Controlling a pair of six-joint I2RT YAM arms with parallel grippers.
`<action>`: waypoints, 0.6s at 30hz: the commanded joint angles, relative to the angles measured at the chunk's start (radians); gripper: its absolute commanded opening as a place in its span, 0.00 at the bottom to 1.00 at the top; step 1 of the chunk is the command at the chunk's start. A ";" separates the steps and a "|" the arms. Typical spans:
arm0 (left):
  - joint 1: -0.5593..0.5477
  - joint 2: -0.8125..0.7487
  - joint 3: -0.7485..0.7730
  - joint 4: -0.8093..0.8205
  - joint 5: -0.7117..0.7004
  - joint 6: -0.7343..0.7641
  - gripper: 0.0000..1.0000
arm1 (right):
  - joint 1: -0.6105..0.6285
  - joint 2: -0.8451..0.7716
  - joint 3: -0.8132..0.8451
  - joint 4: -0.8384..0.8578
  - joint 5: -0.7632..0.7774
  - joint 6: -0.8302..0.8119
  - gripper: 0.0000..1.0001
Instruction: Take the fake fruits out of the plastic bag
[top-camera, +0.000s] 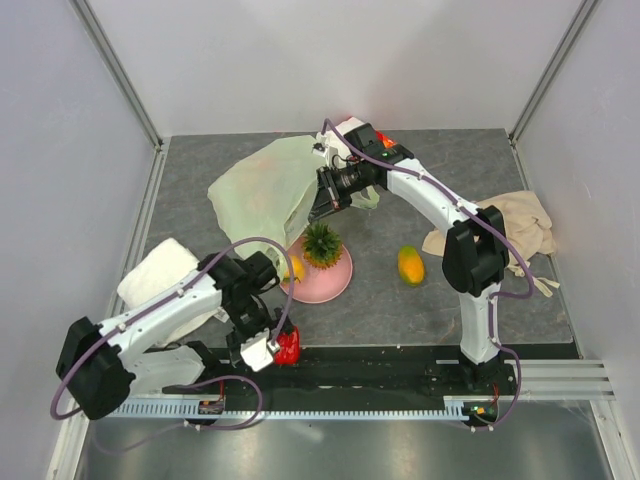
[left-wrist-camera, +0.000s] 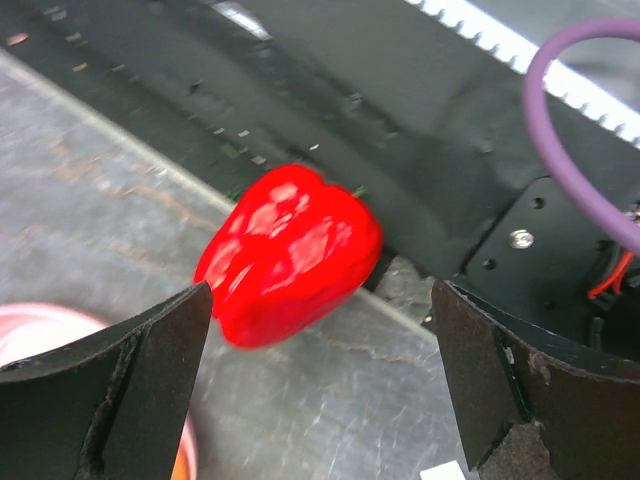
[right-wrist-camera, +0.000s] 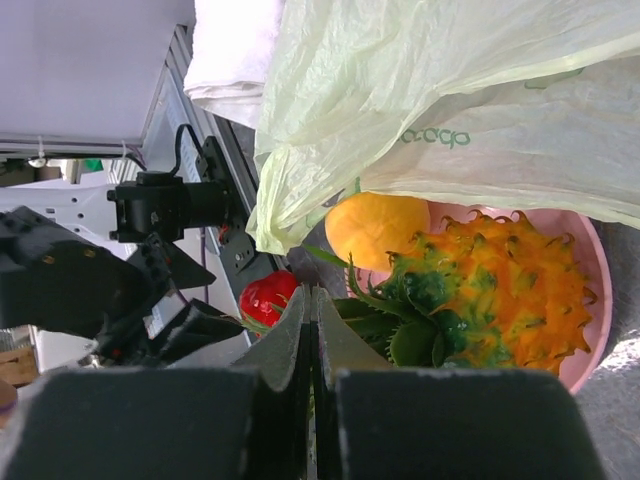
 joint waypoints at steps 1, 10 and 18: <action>-0.057 0.088 0.028 -0.059 -0.024 0.697 0.96 | 0.000 0.006 -0.016 0.040 -0.020 0.041 0.00; -0.124 0.254 -0.013 0.248 -0.030 0.694 0.95 | 0.000 -0.005 -0.042 0.072 -0.045 0.073 0.00; -0.122 0.331 -0.012 0.366 -0.084 0.663 0.92 | 0.000 -0.005 -0.062 0.112 -0.065 0.116 0.00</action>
